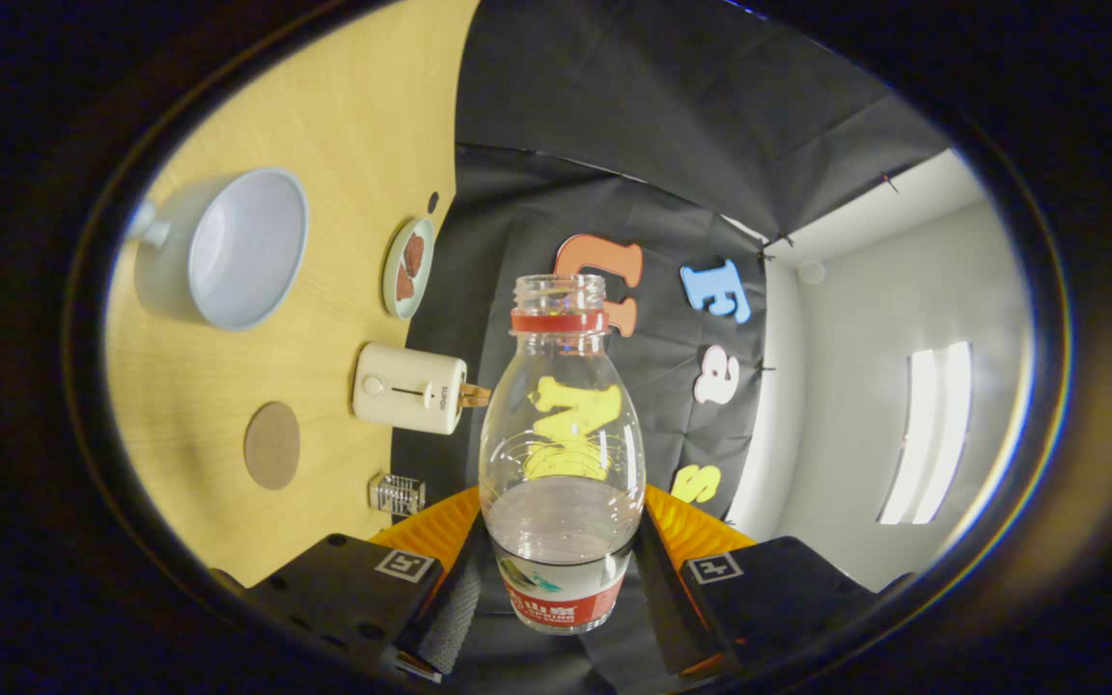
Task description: Take the bottle from table, then pour the juice into the cup, finally place the bottle on the coaster
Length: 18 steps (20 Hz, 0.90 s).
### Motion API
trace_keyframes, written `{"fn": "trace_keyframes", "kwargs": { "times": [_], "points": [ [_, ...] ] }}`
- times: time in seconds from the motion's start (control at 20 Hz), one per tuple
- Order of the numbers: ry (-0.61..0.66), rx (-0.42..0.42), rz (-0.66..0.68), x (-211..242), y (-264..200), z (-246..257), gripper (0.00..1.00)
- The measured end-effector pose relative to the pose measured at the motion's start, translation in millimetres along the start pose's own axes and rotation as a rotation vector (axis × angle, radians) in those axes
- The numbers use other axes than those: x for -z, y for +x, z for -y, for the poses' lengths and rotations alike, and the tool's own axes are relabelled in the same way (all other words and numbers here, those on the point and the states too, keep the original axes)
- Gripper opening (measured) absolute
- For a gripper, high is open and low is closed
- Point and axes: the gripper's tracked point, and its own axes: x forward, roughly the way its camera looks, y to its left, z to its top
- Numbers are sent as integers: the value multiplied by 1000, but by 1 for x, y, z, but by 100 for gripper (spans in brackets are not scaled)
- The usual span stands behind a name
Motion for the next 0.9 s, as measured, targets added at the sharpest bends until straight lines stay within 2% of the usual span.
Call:
{"fn": "trace_keyframes", "kwargs": {
  "times": [0.2,0.5,0.9],
  "points": [
    [247,-26,-31,-7,-1,13,80],
    [568,63,-30,-12,5,63,80],
    [1034,-71,-123,5,25,65,80]
  ]
}}
